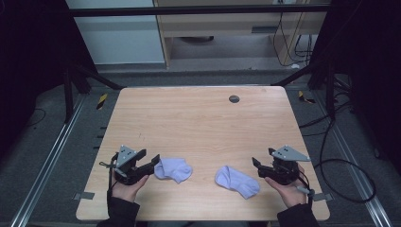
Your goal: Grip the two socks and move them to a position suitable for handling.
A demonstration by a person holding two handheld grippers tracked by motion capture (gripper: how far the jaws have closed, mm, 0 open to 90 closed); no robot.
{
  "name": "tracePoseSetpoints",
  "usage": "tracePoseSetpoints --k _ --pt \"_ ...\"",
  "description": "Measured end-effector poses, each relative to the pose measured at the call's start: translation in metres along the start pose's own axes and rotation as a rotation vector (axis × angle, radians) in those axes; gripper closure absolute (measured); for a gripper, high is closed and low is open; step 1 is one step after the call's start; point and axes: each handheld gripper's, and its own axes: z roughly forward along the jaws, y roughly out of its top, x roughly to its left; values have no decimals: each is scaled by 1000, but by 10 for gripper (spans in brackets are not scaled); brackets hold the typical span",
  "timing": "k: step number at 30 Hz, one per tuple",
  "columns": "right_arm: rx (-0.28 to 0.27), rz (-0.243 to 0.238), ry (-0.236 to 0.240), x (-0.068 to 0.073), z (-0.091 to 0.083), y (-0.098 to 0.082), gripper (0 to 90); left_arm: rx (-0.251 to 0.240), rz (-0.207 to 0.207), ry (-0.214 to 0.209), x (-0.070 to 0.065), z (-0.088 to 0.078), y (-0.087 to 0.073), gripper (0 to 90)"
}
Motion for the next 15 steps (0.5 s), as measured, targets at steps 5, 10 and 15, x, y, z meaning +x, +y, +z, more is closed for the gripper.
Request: tracePoseSetpoints --k 5,10,15 --pt "-9 5 12 3 -1 12 289 -6 12 -25 -13 7 8 398" --pt "-2 -35 24 7 -2 18 343 -6 30 -53 -30 19 16 412" --pt "6 -58 40 11 0 18 376 -9 41 -82 -50 31 24 426"
